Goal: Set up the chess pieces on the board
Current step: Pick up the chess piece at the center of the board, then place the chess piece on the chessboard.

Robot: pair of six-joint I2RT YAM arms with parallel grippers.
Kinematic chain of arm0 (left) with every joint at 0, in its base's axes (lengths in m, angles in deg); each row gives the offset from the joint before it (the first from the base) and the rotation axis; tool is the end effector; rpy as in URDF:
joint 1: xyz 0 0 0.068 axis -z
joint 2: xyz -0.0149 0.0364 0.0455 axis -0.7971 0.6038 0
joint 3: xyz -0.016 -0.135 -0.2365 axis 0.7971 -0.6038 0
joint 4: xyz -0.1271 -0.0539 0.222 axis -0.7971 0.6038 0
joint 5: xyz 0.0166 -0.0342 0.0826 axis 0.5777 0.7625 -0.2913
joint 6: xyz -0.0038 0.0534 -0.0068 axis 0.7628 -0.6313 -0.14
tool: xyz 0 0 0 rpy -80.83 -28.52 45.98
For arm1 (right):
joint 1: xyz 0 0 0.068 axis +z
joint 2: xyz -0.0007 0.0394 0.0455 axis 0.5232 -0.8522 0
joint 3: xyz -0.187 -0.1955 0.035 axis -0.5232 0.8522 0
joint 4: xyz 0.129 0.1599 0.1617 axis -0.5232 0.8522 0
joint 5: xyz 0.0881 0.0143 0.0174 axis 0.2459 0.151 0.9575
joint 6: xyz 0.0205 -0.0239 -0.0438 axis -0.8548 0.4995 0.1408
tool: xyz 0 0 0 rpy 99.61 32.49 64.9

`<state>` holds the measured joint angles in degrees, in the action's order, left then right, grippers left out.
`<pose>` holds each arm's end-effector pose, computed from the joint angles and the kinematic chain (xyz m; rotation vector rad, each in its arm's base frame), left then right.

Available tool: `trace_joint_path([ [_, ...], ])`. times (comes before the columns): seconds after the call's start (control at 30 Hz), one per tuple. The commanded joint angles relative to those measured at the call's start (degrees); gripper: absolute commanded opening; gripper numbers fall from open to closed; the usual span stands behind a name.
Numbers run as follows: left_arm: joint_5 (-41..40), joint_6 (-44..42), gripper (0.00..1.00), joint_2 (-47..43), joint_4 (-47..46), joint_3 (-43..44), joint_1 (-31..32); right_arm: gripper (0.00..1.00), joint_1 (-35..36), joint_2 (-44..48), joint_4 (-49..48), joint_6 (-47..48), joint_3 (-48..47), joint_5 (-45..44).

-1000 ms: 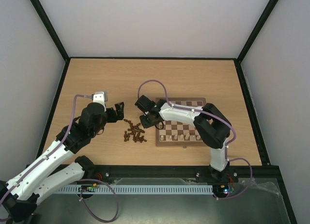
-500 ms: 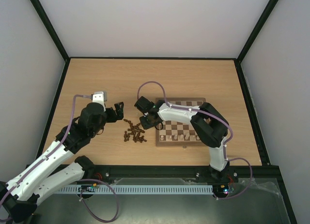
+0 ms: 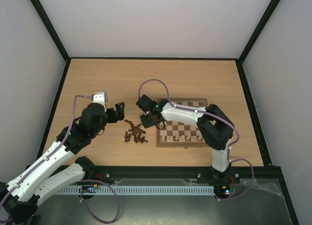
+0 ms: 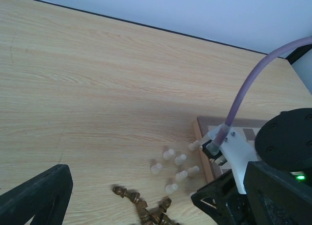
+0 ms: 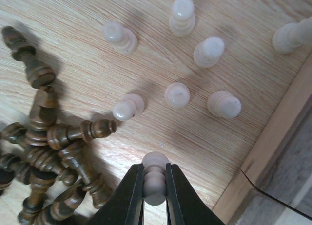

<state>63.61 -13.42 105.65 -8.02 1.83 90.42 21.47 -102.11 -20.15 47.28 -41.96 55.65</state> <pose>0.1396 -0.0935 0.3118 -0.1204 1.9767 -0.4973 0.2466 0.3222 0.1829 -0.6060 2.5359 0.3962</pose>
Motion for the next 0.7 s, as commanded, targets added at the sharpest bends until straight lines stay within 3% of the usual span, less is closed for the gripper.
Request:
trace_joint_path([
  [0.0, 0.4, -0.4, 0.99, 0.4, -0.7, -0.6, -0.5, 0.09, 0.6, 4.4, 1.2, 0.5, 0.7, -0.2],
  [0.67, 1.0, -0.2, 0.99, 0.1, -0.3, -0.1, -0.5, 0.09, 0.6, 17.0, 7.9, -2.7, 7.6, -5.0],
])
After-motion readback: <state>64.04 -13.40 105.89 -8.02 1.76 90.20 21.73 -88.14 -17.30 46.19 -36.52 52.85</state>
